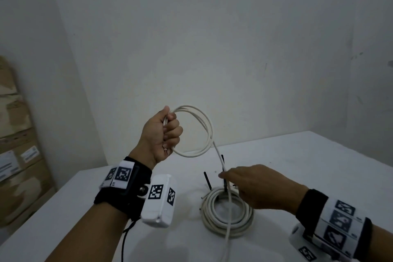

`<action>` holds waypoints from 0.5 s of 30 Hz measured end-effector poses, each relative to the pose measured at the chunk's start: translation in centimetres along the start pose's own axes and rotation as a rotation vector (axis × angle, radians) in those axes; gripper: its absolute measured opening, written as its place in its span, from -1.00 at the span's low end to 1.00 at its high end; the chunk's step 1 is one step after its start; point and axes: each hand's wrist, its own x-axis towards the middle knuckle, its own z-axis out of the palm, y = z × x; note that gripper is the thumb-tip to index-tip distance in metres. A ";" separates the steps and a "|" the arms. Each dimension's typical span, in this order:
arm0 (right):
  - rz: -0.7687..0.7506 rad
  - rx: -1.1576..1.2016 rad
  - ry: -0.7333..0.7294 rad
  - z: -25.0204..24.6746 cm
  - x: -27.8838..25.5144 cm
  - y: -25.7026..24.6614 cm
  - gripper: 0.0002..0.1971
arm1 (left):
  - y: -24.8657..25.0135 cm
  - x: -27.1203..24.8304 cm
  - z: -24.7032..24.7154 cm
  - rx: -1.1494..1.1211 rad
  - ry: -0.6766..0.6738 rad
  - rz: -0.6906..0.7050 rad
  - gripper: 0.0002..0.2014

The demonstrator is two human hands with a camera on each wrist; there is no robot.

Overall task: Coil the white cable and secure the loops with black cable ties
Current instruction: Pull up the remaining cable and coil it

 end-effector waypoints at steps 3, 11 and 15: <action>-0.190 -0.319 0.175 0.0 0.1 -0.7 -0.90 | -0.5 0.2 0.1 0.046 0.026 0.019 -0.60; -0.283 -0.113 0.582 -0.1 1.5 -1.6 -0.55 | -2.6 -0.1 0.5 0.143 0.033 0.001 -0.59; -0.159 0.128 0.612 0.0 2.0 -1.8 -0.59 | -3.0 -0.4 0.7 0.111 -0.016 -0.006 -0.59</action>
